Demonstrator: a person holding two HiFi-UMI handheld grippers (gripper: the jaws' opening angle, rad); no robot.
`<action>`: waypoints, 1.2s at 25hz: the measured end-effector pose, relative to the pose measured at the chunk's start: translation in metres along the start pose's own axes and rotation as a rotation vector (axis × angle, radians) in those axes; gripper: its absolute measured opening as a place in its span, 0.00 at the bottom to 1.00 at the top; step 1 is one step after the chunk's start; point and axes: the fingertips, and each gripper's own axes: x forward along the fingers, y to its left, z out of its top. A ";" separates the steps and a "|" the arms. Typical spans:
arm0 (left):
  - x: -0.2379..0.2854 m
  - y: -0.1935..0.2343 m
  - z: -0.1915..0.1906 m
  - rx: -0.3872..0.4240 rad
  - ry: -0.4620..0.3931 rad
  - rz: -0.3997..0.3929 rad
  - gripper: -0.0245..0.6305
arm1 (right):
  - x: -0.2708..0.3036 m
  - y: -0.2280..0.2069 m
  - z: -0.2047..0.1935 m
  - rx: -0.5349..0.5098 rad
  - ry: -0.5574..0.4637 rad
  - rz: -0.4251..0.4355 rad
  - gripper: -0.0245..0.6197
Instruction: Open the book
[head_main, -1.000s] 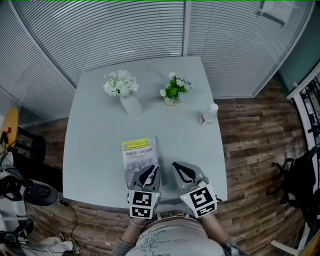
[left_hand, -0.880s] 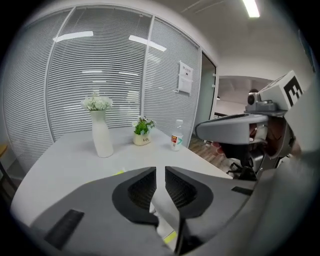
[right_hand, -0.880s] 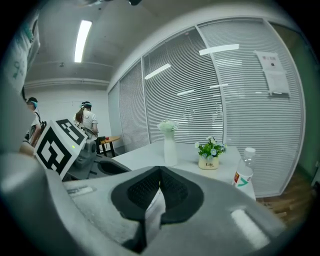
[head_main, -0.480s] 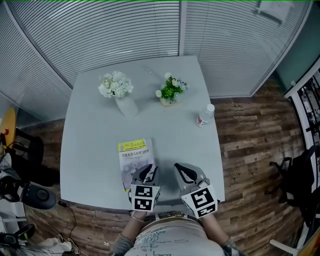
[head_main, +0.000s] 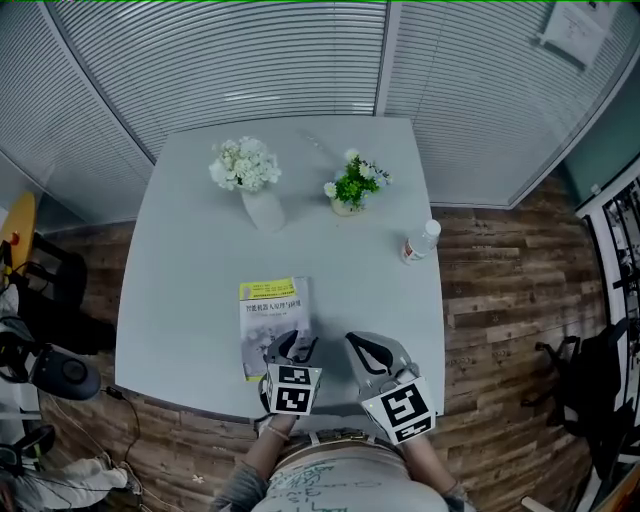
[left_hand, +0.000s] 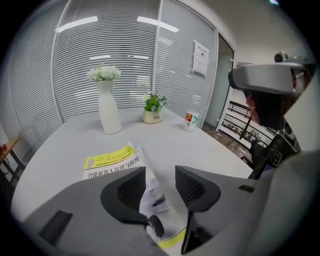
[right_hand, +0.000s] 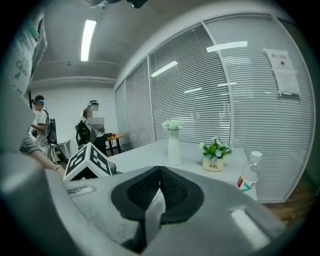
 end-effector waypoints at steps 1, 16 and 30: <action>0.004 0.001 -0.003 0.001 0.012 0.003 0.33 | 0.000 0.000 -0.001 0.005 0.000 0.003 0.04; 0.043 0.003 -0.030 0.040 0.134 0.028 0.45 | -0.002 -0.028 -0.019 0.050 0.043 -0.013 0.04; 0.043 0.009 -0.039 -0.016 0.156 0.039 0.45 | 0.001 -0.022 -0.023 0.018 0.074 -0.001 0.04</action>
